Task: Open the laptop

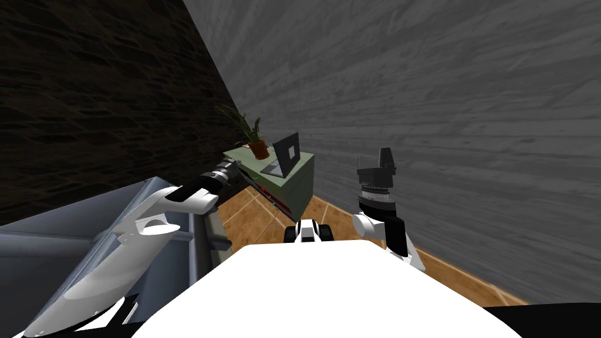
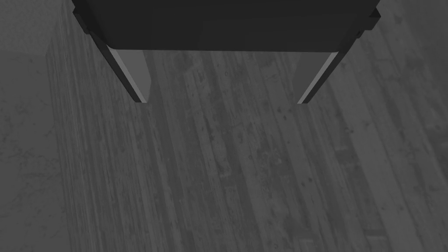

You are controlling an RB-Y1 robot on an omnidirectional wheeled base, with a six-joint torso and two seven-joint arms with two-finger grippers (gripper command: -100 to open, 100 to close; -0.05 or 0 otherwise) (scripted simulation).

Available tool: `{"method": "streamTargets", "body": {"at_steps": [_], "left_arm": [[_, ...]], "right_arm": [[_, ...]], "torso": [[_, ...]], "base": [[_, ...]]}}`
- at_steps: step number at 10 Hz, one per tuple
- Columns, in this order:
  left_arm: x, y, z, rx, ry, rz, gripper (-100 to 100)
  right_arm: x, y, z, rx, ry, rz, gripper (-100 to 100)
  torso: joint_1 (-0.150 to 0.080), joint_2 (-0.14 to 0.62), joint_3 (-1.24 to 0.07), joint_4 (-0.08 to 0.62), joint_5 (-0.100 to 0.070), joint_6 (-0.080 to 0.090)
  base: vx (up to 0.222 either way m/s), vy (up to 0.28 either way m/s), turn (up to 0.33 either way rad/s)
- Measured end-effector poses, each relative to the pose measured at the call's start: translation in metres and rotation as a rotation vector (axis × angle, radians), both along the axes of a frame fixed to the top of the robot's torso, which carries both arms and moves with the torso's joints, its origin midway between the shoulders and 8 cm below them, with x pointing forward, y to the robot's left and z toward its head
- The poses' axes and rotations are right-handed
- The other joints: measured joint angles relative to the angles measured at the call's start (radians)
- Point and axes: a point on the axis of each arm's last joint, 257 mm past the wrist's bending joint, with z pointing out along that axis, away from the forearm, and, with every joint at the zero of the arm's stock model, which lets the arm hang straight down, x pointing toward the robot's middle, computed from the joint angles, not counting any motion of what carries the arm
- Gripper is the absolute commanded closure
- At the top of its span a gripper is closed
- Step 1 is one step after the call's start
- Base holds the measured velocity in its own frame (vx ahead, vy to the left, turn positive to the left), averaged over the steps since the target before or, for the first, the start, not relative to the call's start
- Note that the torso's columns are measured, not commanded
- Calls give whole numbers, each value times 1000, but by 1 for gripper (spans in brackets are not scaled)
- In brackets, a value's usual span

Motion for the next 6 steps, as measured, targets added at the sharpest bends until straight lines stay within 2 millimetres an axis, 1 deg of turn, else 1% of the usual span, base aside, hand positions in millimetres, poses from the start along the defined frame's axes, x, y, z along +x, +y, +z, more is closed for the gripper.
{"method": "streamTargets", "body": {"at_steps": [1, 2, 3, 4, 6], "left_arm": [[7, 1, -5, -16, 5, 2, 100], [12, -1, 0, -23, -11, -5, 100], [15, -5, 11, -25, -34, -14, 100], [24, -7, 2, -61, -17, -25, 100], [44, -21, -25, -111, 18, -42, 100]], "right_arm": [[0, 0, 0, 0, 0, 0, 0], [0, 0, 0, 0, 0, 0, 0], [0, 0, 0, 0, 0, 0, 0], [0, 0, 0, 0, 0, 0, 0], [0, 0, 0, 0, 0, 0, 0]], "torso": [[-3, 2, 1, 1, -1, 0], [-3, 3, 2, 1, -2, 0], [-1, 2, 1, 1, -1, -1], [3, -1, 0, 0, 1, -1], [2, -1, -1, 0, 0, -1]], "base": [[-7, -9, -26], [0, 0, 0], [30, 38, 109], [40, 50, 145], [29, 36, 104]]}}
